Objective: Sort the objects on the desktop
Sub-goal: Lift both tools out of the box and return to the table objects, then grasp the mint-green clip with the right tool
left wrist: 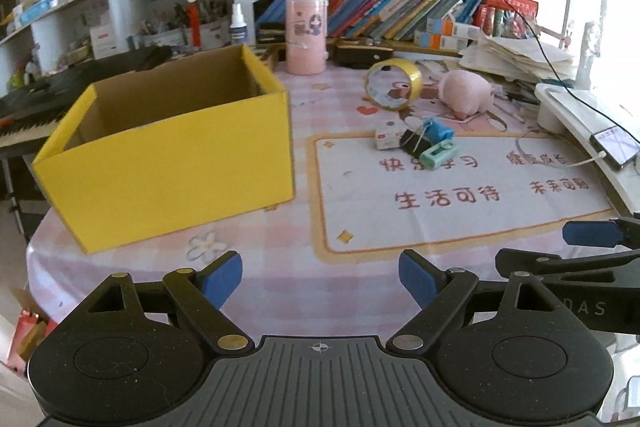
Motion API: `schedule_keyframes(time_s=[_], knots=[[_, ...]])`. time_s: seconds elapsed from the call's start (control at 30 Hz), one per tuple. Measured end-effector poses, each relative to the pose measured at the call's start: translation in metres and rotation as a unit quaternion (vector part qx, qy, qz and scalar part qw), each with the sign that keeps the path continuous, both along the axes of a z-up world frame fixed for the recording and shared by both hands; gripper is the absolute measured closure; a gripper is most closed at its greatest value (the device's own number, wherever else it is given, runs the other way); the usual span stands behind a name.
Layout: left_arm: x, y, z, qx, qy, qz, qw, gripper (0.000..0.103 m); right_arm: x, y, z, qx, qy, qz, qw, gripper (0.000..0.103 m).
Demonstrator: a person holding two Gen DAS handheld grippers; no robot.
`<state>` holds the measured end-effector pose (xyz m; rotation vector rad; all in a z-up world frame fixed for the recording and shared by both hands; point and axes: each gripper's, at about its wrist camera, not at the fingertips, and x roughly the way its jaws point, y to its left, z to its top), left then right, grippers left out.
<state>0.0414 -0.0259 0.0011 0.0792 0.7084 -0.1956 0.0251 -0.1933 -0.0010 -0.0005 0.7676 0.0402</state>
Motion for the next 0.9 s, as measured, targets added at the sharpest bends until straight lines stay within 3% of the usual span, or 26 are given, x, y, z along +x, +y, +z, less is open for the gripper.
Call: schedule_keyframes(time_s=[0.9], knots=[[0.095,-0.088,-0.012,-0.014,0.021,0.004,0.9997,0.015,0.097,-0.091,-0.005,-0.009,0.021,-0.002,1.000,0.031]])
